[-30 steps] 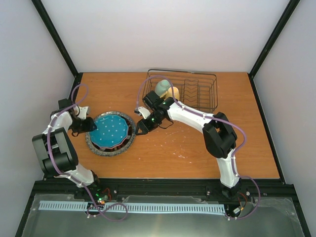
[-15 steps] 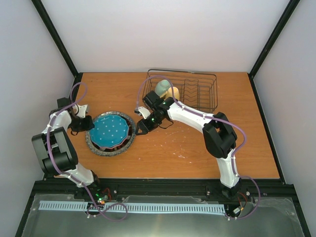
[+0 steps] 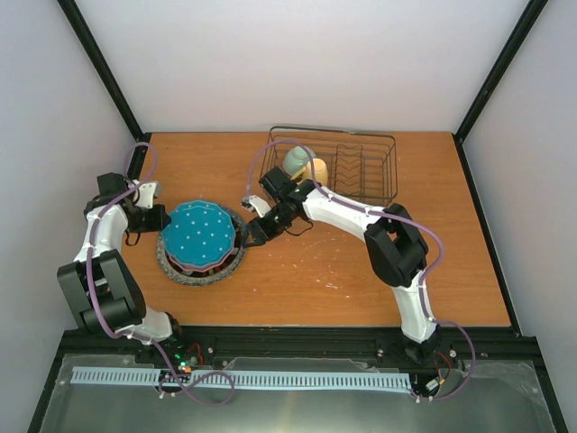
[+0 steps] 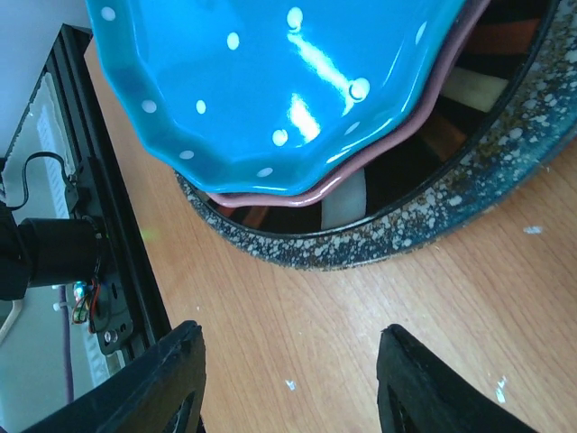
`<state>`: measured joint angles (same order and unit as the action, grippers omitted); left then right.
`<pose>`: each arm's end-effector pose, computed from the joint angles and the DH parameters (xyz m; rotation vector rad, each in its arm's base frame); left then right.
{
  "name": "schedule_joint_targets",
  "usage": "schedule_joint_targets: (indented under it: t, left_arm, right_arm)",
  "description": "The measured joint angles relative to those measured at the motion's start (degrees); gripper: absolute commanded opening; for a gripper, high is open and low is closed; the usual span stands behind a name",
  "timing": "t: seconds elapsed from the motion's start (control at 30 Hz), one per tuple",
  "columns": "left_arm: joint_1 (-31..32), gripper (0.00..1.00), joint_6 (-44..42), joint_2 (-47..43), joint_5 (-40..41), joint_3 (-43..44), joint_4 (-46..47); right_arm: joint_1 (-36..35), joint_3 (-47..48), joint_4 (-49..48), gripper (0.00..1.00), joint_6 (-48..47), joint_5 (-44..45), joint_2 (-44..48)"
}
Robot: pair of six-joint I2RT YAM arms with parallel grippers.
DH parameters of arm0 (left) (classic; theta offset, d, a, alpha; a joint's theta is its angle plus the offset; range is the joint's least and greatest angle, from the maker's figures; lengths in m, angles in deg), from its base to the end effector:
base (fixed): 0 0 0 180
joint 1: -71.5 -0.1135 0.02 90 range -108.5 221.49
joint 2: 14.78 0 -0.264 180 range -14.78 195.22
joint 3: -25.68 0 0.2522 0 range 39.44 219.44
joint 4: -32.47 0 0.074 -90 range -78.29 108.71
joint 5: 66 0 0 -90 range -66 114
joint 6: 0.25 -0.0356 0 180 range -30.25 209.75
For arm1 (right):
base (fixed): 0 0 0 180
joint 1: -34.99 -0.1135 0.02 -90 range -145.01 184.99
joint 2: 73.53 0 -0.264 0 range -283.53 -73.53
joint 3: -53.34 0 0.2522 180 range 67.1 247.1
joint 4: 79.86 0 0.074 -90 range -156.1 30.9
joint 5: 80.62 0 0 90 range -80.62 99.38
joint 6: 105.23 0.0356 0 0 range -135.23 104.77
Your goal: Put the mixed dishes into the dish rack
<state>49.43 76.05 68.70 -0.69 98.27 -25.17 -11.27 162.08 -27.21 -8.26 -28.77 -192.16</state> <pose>0.2619 0.0902 0.2292 -0.0831 2.6309 -0.3946 0.2897 0.3345 0.2114 -1.1566 2.5409 1.1645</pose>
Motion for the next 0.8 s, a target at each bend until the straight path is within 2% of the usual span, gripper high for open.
schedule_joint_targets:
  t: [0.47,0.8]
  left_arm:
    - [0.0,0.01,-1.14,-1.38,-11.43,-2.27,7.1]
    - [0.0,0.01,-1.22,-0.17,-15.93,-4.04,9.84]
  right_arm:
    - [0.61,-1.75,-8.22,0.57,2.03,-2.36,-2.27]
    - [2.38,-2.67,-11.72,0.59,4.52,-3.69,-2.27]
